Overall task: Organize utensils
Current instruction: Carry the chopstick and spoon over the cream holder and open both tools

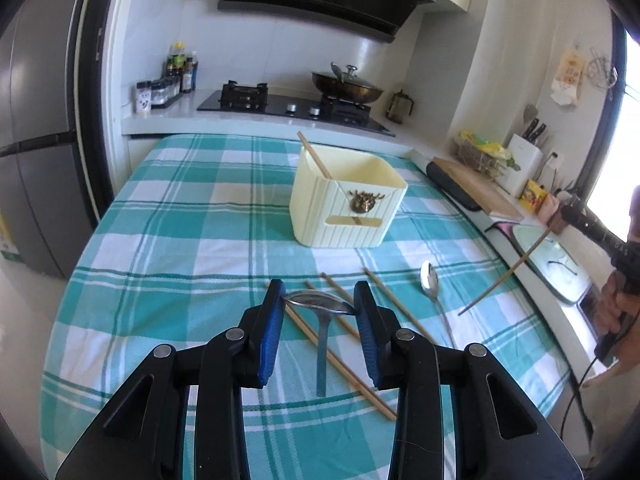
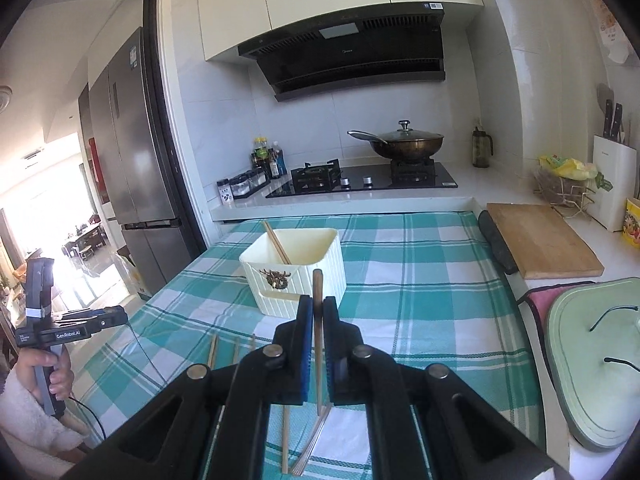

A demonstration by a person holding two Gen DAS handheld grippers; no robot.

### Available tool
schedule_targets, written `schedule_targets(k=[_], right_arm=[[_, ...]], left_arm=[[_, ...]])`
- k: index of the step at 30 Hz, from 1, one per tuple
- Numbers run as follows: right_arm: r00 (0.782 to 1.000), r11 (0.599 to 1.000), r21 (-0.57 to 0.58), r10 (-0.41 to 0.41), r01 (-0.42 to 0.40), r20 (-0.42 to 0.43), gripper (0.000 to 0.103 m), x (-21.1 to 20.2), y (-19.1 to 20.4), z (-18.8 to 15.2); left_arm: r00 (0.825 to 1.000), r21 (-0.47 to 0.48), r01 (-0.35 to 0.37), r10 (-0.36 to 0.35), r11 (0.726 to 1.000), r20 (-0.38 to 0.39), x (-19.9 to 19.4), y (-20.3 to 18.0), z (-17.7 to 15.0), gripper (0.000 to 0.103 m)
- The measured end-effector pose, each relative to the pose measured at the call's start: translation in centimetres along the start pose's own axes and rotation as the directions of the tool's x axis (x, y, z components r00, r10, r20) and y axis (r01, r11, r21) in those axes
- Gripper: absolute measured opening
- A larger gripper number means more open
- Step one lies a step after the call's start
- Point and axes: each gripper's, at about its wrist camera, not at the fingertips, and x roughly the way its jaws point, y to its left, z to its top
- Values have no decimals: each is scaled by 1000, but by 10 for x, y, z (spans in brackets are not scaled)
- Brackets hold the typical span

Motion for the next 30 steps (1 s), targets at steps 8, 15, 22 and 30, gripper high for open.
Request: schedule_targets(k=[8,15,22,30], right_arm=[[999,1000,-29,14,-13,32,5,-2,14,13],[999,999,-42,25,-24,39,5,5,16,26],[998,998,-54,31,-28,63,5,19,20,49],[980,995,-93,49,-32,191,5,43,40,95]], left_arm=[[1000,0,31,-31,1000,5,-6,-2,16,35],[998,-2,63,-63,998,25,-10,-2,39,35],[990,-16,99,-97,995,100,-13,-8,90,35],[959,-54,74,-56,996,278,4,-15,170,35]])
